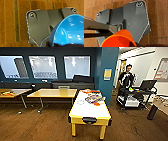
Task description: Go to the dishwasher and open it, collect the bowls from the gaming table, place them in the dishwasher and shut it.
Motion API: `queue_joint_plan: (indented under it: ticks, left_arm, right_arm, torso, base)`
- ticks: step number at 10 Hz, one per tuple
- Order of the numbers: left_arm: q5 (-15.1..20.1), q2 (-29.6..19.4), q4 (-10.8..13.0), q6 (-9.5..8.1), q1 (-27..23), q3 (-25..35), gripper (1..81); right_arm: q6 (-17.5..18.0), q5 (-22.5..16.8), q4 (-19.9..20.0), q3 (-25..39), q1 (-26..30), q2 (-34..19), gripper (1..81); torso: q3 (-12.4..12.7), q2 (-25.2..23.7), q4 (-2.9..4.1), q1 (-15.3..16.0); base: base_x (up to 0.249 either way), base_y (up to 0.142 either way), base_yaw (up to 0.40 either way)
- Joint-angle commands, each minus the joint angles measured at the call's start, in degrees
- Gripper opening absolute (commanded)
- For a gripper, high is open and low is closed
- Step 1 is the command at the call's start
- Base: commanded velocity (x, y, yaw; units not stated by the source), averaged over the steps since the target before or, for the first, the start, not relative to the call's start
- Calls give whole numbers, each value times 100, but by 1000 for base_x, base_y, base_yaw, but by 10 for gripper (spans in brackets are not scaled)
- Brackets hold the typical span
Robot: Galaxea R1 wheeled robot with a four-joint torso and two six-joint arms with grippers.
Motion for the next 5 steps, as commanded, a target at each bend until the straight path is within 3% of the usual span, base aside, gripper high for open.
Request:
queue_joint_plan:
  ticks: [1, 2, 5]
  left_arm:
    - [138, -85, 87, 17, -240, -58, 10]
    - [138, -85, 79, 17, -240, -58, 10]
    - [199, -68, 79, 17, -240, -58, 10]
  right_arm:
    - [-34, -211, -74, -23, 179, -58, 10]
    - [-34, -211, -74, -31, 179, -58, 10]
    - [-34, -211, -65, -23, 179, -49, 10]
  torso:
    - [0, 0, 0, 0]
    - [0, 0, 0, 0]
    - [0, 0, 0, 0]
  base:
    - [0, 0, 0]
    - [0, 0, -143]
    - [0, 0, -336]
